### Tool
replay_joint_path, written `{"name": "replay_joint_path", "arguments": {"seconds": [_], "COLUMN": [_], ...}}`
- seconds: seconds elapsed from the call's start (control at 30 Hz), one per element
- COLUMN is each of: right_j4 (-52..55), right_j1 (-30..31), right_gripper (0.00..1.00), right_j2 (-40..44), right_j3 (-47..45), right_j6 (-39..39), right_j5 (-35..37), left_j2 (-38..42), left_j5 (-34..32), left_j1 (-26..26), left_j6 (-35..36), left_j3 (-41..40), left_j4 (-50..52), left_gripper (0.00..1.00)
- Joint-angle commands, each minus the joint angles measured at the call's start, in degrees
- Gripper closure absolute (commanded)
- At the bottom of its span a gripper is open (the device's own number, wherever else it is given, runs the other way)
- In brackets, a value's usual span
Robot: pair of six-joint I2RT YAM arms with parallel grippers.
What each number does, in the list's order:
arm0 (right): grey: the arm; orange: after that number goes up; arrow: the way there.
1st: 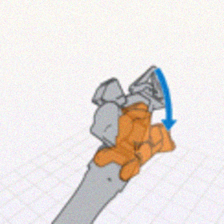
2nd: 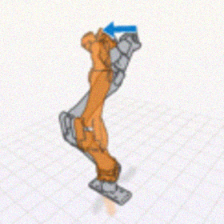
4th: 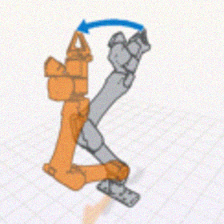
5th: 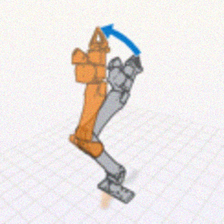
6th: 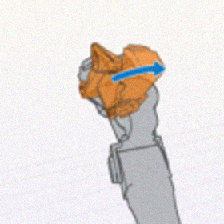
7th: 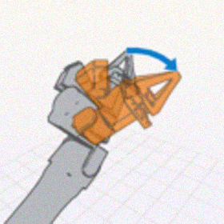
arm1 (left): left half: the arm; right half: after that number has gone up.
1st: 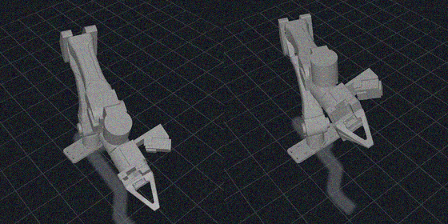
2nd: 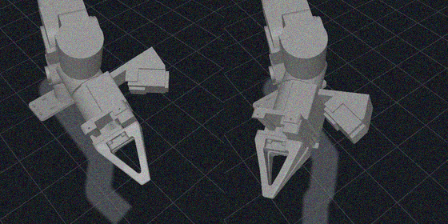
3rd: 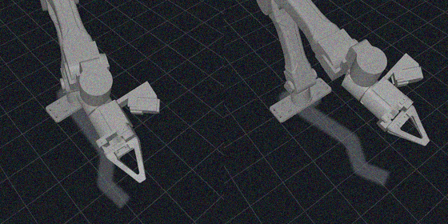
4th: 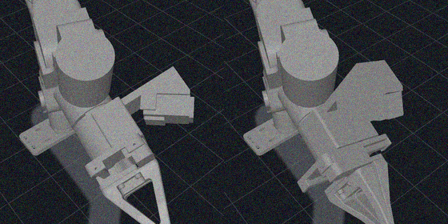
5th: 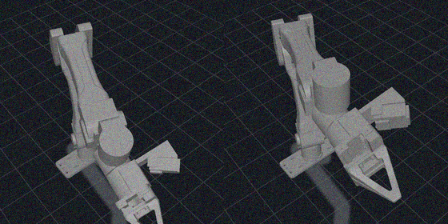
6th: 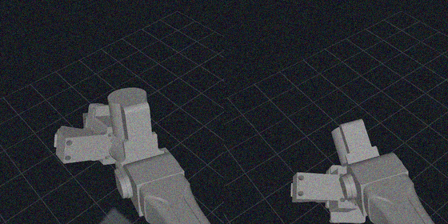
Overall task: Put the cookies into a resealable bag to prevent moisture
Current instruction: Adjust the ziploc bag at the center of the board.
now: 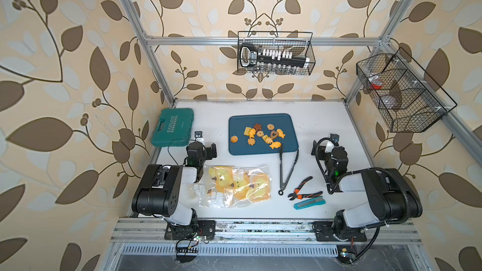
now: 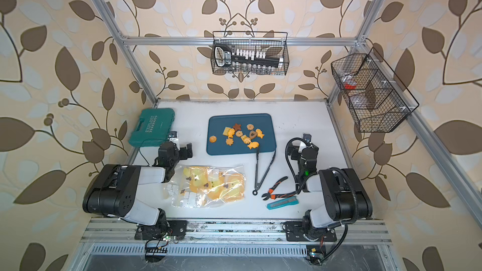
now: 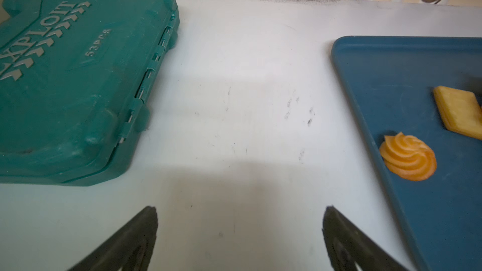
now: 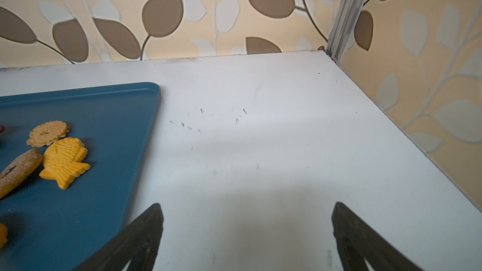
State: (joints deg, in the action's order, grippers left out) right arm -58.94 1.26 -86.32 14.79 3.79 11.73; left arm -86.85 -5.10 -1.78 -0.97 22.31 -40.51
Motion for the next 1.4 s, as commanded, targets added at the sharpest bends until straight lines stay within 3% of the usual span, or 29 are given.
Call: {"name": "replay_joint_path", "arguments": {"seconds": [0.0,0.8,0.9,1.0,1.1,1.17,1.2,1.27,1.37], "right_j4": [-0.29,-1.08,-1.88,0.36,13.90,21.00,23.15,28.52,32.26], "right_j1": [0.07,0.70,2.48,4.29,4.84,4.82,4.59,3.43,0.55], "right_gripper": [0.00,0.01,0.01,0.00,0.00,0.00,0.00,0.00,0.00], "right_j2": [0.19,0.63,1.79,5.45,10.84,13.81,14.88,16.86,17.73], "right_j3": [1.02,0.53,-0.26,-0.59,4.37,7.77,8.78,10.91,11.83], "right_j6": [-0.01,-0.36,-1.87,-3.05,-3.88,-1.57,1.53,11.59,21.62], "right_j5": [-0.30,0.30,1.93,4.69,2.75,1.82,2.96,4.75,-0.08], "left_j2": [1.06,1.59,3.83,11.39,18.45,21.71,22.34,23.32,24.31], "left_j5": [-0.64,-1.04,-1.91,-8.46,-19.21,-30.06,-31.98,-29.07,-21.02], "left_j1": [0.28,0.19,-0.34,-2.85,-4.19,-4.20,-4.20,-4.20,-4.20], "left_j6": [-0.16,0.00,0.16,-0.12,-9.51,-25.75,-29.70,-31.75,-34.69], "left_j3": [0.11,-0.60,-0.99,-0.21,4.74,9.53,11.24,11.97,11.10], "left_j4": [-1.25,-2.17,-0.80,5.82,21.79,38.06,43.95,46.57,46.35], "left_gripper": [0.01,0.01,0.01,0.01,0.01,0.01,0.01,0.01,0.01]}}
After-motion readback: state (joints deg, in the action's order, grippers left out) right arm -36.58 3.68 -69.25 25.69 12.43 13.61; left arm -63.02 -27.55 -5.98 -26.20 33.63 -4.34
